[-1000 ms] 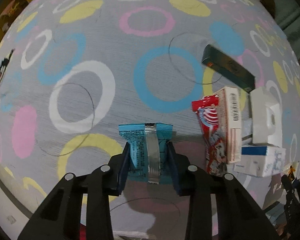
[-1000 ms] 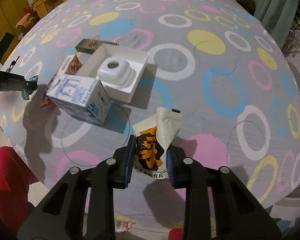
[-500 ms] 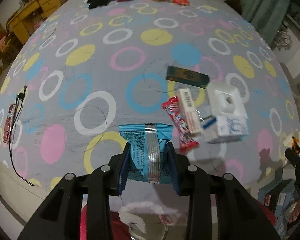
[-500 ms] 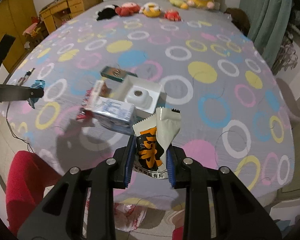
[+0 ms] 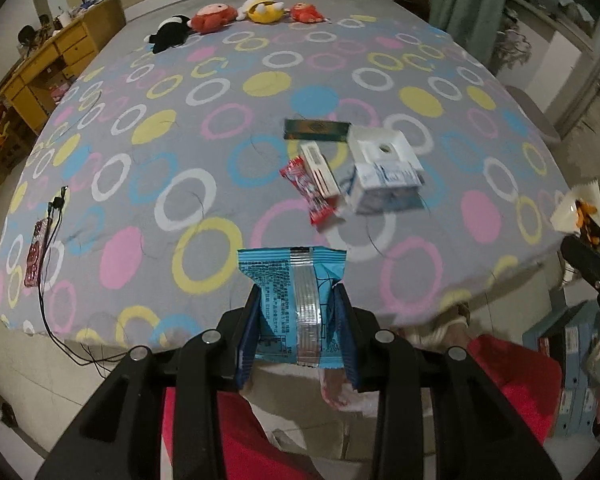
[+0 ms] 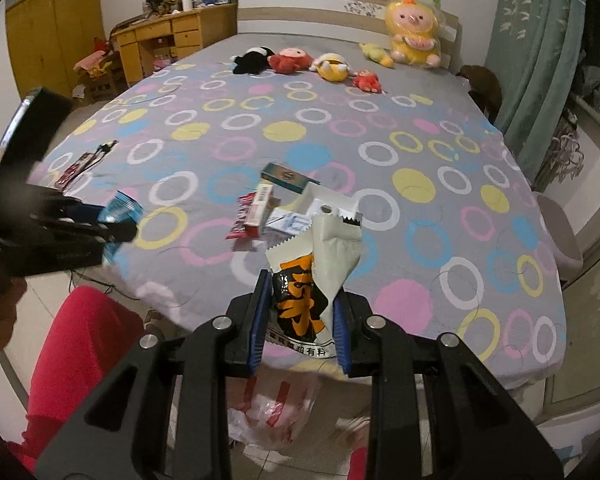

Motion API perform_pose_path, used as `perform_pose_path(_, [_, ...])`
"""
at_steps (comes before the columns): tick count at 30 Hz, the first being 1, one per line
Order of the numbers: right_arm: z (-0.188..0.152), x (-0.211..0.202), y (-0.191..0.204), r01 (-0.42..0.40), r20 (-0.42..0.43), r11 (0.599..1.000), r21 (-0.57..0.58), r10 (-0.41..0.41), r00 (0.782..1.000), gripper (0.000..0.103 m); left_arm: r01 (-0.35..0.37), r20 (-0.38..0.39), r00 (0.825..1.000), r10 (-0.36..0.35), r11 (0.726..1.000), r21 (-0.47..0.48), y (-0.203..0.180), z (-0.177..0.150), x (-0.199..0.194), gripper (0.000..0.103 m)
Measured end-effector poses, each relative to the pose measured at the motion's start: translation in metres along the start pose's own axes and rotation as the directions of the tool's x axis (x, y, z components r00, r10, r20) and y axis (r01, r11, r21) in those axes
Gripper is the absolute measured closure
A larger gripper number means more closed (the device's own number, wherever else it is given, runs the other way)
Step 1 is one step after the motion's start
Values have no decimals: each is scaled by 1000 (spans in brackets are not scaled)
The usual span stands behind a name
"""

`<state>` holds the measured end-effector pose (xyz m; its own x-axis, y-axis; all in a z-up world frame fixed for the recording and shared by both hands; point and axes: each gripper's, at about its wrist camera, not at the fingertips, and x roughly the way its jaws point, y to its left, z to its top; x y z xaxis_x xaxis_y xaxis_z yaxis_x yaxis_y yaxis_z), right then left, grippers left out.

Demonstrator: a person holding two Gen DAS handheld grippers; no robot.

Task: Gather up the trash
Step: 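Carry both held wrappers down toward the white plastic bag on the floor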

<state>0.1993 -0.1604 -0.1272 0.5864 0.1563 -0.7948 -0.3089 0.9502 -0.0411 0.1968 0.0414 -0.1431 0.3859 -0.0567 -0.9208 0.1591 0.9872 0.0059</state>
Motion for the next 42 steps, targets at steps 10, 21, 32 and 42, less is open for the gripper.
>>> perform_pose_path(10, [-24, -36, 40, -23, 19, 999, -34, 23, 1000, 75, 14, 1, 1000, -14, 999, 35, -14, -46, -19, 69])
perform_pose_path(21, [-41, -28, 54, -51, -8, 998, -40, 50, 999, 75, 35, -46, 998, -33, 998, 49, -30, -73, 1, 68])
perform_pose_path(32, [-69, 7, 46, -58, -81, 998, 1, 58, 995, 75, 82, -120, 990, -73, 994, 70, -48, -92, 42, 68])
perform_pose_path(42, [-100, 53, 37, -73, -165, 996, 53, 81, 983, 75, 108, -193, 977, -94, 992, 64, -60, -109, 91, 68])
